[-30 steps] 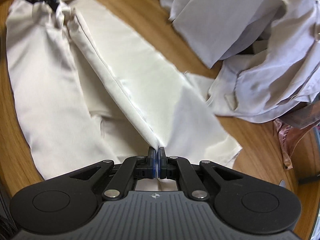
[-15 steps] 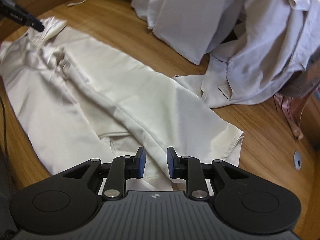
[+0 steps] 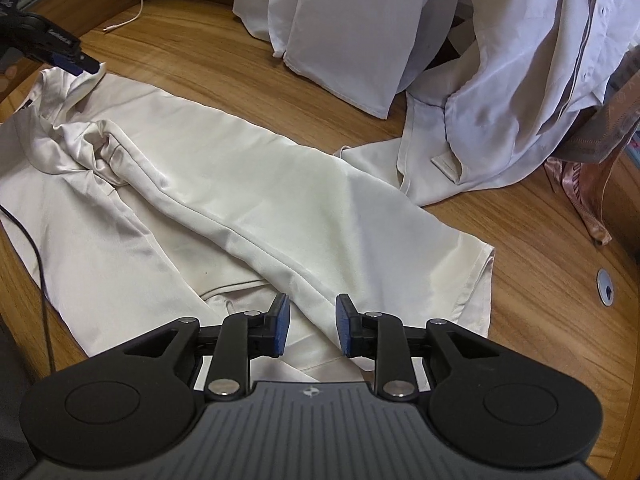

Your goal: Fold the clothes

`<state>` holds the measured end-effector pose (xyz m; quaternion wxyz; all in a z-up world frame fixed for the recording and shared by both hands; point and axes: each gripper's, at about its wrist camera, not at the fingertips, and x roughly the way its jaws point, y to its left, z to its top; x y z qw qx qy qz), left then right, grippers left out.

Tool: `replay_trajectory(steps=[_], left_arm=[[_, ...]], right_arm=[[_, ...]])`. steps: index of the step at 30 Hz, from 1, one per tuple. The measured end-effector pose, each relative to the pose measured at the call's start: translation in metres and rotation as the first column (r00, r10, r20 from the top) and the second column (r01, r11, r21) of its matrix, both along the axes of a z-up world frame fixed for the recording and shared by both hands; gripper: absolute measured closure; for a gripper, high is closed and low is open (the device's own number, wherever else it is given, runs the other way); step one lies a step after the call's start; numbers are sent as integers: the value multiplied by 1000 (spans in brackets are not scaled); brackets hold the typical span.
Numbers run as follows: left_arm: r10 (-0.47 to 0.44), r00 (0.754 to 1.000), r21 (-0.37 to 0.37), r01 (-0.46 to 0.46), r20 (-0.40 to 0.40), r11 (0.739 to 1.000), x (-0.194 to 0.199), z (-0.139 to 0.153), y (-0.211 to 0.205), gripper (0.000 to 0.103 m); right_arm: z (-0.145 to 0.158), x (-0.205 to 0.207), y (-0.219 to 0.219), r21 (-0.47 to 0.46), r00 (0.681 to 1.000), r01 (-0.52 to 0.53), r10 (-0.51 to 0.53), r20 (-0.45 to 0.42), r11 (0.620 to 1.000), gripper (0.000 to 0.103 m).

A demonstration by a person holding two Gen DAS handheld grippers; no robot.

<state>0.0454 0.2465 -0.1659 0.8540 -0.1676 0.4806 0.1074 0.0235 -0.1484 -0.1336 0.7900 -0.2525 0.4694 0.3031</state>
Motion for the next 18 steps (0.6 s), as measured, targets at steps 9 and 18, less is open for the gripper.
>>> replay_trajectory(steps=[9, 18], left_arm=[[63, 998, 47, -64, 14, 997, 4, -2, 2, 99], [266, 958, -55, -261, 104, 964, -79, 35, 22, 99]], right_arm=[[3, 3, -1, -16, 1000, 10, -9, 15, 1000, 74], [0, 2, -6, -8, 1000, 11, -11, 7, 1000, 74]])
